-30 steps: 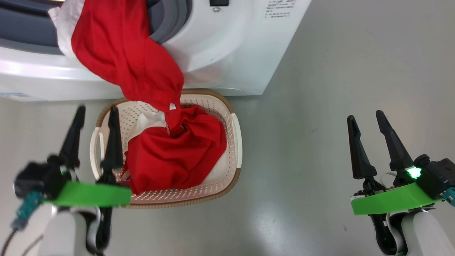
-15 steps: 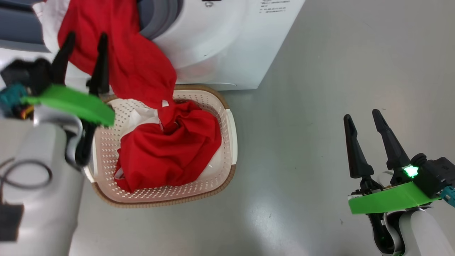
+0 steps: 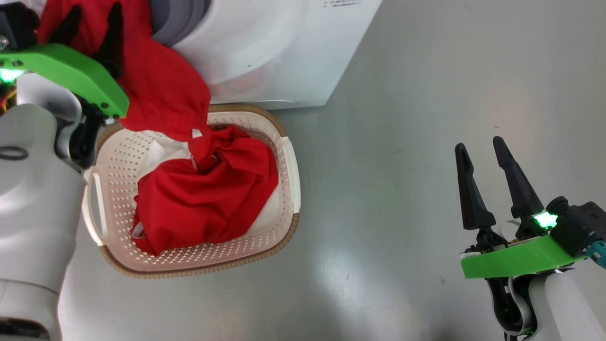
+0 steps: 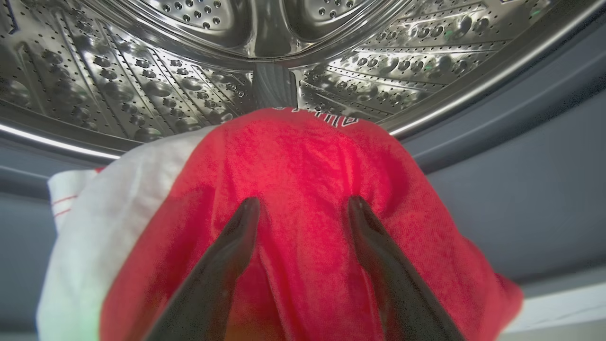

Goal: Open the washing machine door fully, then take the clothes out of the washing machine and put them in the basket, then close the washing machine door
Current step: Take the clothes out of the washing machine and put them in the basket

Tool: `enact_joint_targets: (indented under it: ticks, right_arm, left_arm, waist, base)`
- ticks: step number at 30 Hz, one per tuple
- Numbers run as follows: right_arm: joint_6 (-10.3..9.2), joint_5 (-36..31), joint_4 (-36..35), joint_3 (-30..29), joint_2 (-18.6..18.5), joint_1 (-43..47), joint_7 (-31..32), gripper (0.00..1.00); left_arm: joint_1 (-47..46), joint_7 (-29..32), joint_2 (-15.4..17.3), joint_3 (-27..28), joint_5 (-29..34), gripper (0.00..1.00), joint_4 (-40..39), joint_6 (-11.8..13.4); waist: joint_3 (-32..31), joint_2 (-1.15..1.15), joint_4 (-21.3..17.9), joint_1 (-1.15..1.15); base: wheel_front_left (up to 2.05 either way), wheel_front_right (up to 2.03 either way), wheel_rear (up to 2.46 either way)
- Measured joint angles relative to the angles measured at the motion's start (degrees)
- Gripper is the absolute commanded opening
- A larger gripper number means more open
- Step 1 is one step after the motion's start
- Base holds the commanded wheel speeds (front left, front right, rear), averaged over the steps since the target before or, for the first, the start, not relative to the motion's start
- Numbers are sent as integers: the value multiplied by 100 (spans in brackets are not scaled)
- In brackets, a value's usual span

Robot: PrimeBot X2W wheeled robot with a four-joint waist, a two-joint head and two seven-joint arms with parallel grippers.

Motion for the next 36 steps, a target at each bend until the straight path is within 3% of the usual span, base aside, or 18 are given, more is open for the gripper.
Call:
enact_joint_targets:
  ticks: [6, 7, 8, 12, 24, 27, 31, 32, 36]
  right_arm:
    - [1, 26, -10, 32, 1, -51, 0, 100]
    - [1, 26, -10, 35, 1, -65, 0, 100]
    - [1, 26, -10, 40, 1, -83, 0, 100]
    - [1, 42, -10, 53, 1, -103, 0, 100]
    - [0, 42, 5, 36, 2, -96, 0, 100]
    - [1, 41, 10, 7, 2, -80, 0, 100]
    - [1, 32, 19, -30, 2, -36, 0, 100]
    - [1, 11, 24, -63, 2, 24, 0, 100]
    - [0, -19, 46, -68, 3, 67, 0, 100]
  left_arm:
    - [-328, 14, 40, -436, -91, 100, 412, 0]
    - [-382, 14, 51, -497, -103, 91, 472, 0]
    - [-422, 13, 64, -558, -118, 62, 533, 0]
    - [-497, -46, 103, -734, -234, 0, 724, 0]
    - [-389, -797, 115, -870, -670, 0, 706, 0]
    - [-91, -801, 174, -343, -633, 0, 46, 0]
    - [520, -815, 133, 676, -134, 0, -1079, 10]
    - [905, -821, -18, 1144, 208, 0, -1603, 10]
    - [1632, -826, -470, 1780, 871, 0, -2546, 7]
  waist:
    - [75, 0, -86, 0]
    - [83, 0, -95, 0]
    - [88, 0, -104, 0]
    - [93, 0, -141, 0]
    - [-104, 0, -87, 0]
    - [-209, 0, -41, 0]
    - [-336, 0, 51, 0]
    - [-403, 0, 102, 0]
    - [-535, 0, 206, 0]
  base:
    - [0, 0, 0]
    - [0, 0, 0]
    - [0, 0, 0]
    - [0, 0, 0]
    - [0, 0, 0]
    - [0, 0, 0]
    - [0, 0, 0]
    - [0, 0, 0]
    - [0, 0, 0]
